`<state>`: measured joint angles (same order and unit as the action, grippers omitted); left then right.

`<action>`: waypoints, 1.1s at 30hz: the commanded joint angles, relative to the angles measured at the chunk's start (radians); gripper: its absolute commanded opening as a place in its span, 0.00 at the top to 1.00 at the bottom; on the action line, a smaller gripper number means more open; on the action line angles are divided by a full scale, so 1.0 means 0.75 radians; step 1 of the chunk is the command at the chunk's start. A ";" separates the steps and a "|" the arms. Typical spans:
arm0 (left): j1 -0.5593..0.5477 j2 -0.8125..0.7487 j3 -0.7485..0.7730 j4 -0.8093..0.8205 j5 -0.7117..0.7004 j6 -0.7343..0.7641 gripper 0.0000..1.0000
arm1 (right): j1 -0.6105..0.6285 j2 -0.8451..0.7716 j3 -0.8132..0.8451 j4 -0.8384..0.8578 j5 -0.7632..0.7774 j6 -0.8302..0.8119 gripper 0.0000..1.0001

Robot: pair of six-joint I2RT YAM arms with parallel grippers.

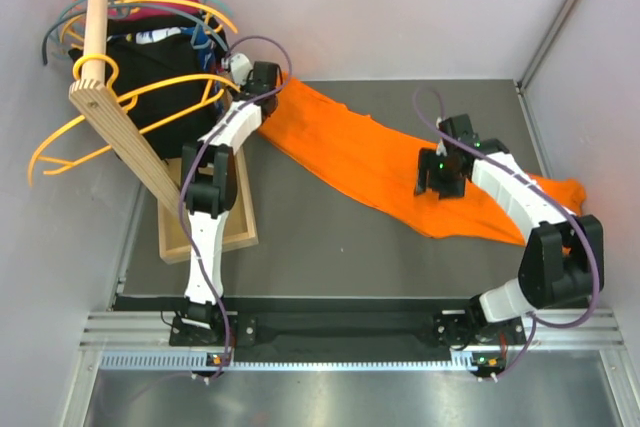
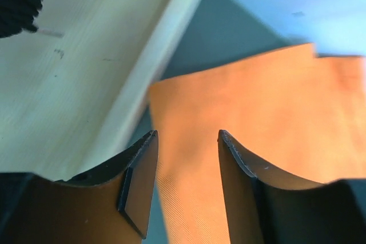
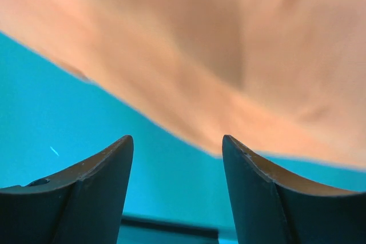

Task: Place the trousers on the hanger
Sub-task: Fold the trousers at the center of the board.

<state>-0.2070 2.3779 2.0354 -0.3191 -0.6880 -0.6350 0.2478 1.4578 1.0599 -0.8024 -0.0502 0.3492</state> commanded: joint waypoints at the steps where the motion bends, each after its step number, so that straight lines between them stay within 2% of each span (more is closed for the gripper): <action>1: -0.035 -0.150 -0.042 0.155 -0.052 0.059 0.50 | -0.056 0.062 0.186 0.092 0.022 0.033 0.36; 3: -0.037 -0.148 -0.053 0.168 0.025 -0.006 0.52 | -0.089 0.160 0.296 0.104 0.026 0.050 0.36; 6: -0.035 -0.146 -0.104 0.296 0.150 -0.082 0.54 | -0.122 0.291 0.421 0.178 0.014 0.019 0.36; 9: -0.033 -0.129 -0.186 0.552 0.362 -0.153 0.47 | -0.160 0.414 0.548 0.225 -0.013 0.001 0.36; 11: -0.037 -0.072 -0.151 0.654 0.467 -0.198 0.38 | -0.181 0.463 0.632 0.239 -0.068 -0.003 0.36; 12: -0.039 -0.040 -0.104 0.628 0.463 -0.219 0.32 | -0.197 0.508 0.656 0.244 -0.084 -0.007 0.35; 13: -0.041 0.036 -0.045 0.587 0.453 -0.239 0.32 | -0.201 0.531 0.681 0.246 -0.115 -0.012 0.34; 14: -0.041 0.071 0.073 0.551 0.445 -0.272 0.33 | -0.208 0.555 0.728 0.246 -0.125 -0.018 0.34; 16: -0.041 0.142 0.149 0.479 0.437 -0.319 0.36 | -0.230 0.605 0.761 0.246 -0.154 -0.014 0.33; 18: -0.039 0.169 0.186 0.477 0.439 -0.378 0.38 | -0.240 0.627 0.781 0.252 -0.178 -0.006 0.33; 21: -0.039 0.231 0.248 0.379 0.449 -0.491 0.47 | -0.242 0.623 0.771 0.278 -0.177 -0.012 0.32; 22: -0.039 0.237 0.254 0.370 0.455 -0.584 0.47 | -0.242 0.623 0.747 0.291 -0.170 -0.014 0.32; 24: -0.039 0.251 0.256 0.364 0.492 -0.648 0.48 | -0.242 0.625 0.728 0.305 -0.160 -0.018 0.32; 29: -0.070 0.259 0.289 0.315 0.435 -0.591 0.46 | -0.244 0.599 0.630 0.352 -0.174 -0.014 0.32; 33: -0.076 0.239 0.244 0.356 0.447 -0.532 0.48 | -0.240 0.596 0.599 0.381 -0.223 -0.030 0.32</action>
<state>-0.2539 2.5801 2.1990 -0.0868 -0.3485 -1.0595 0.0689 1.9312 1.5154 -0.5636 -0.1753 0.3477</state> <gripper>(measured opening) 0.525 0.678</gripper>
